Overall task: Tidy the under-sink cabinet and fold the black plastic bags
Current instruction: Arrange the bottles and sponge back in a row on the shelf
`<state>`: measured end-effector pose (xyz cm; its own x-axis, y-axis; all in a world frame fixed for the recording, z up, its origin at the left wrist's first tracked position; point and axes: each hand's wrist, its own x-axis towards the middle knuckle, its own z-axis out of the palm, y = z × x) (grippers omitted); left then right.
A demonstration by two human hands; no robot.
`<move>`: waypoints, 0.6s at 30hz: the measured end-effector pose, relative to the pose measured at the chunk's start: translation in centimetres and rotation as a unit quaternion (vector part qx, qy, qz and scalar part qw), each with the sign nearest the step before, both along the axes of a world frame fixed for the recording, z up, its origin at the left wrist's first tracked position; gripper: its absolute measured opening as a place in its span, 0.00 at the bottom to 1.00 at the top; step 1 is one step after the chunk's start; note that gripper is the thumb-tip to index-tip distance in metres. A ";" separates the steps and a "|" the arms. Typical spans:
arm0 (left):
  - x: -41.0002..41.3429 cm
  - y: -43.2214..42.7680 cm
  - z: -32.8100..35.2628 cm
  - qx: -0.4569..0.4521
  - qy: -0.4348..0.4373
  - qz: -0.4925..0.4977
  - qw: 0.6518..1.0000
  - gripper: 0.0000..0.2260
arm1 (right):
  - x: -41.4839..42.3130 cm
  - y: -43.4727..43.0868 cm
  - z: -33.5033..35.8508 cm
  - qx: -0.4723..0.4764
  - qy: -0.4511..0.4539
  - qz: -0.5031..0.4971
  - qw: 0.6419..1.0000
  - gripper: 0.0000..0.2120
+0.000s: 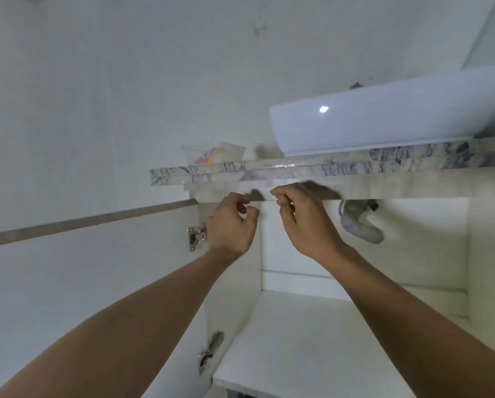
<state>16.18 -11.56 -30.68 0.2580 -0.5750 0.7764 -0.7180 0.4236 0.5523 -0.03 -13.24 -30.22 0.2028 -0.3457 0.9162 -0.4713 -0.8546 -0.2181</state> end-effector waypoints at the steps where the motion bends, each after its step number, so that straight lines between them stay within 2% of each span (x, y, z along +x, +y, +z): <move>1: -1.3 -0.4 -1.7 0.024 -0.003 -0.011 1.000 0.09 | -1.6 0.0 -2.0 0.022 0.007 -0.013 1.000 0.12; 6: -8.8 -1.0 -10.0 0.163 -0.027 -0.073 0.984 0.11 | -9.4 0.5 -11.3 0.107 0.009 -0.098 0.989 0.12; 10: -14.9 -0.5 -16.6 0.235 -0.037 -0.146 0.960 0.13 | -15.6 2.0 -17.8 0.186 0.012 -0.182 0.965 0.12; 18: -24.0 1.5 -27.7 0.358 -0.097 -0.278 0.886 0.16 | -26.8 7.0 -28.0 0.343 0.026 -0.303 0.889 0.12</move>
<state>-7.85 -10.02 -58.42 -0.3174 -0.9348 0.1596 -0.6196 0.3318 0.7113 -26.78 -6.27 -58.22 -0.1753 -0.8794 0.4426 -0.8248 -0.1143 -0.5537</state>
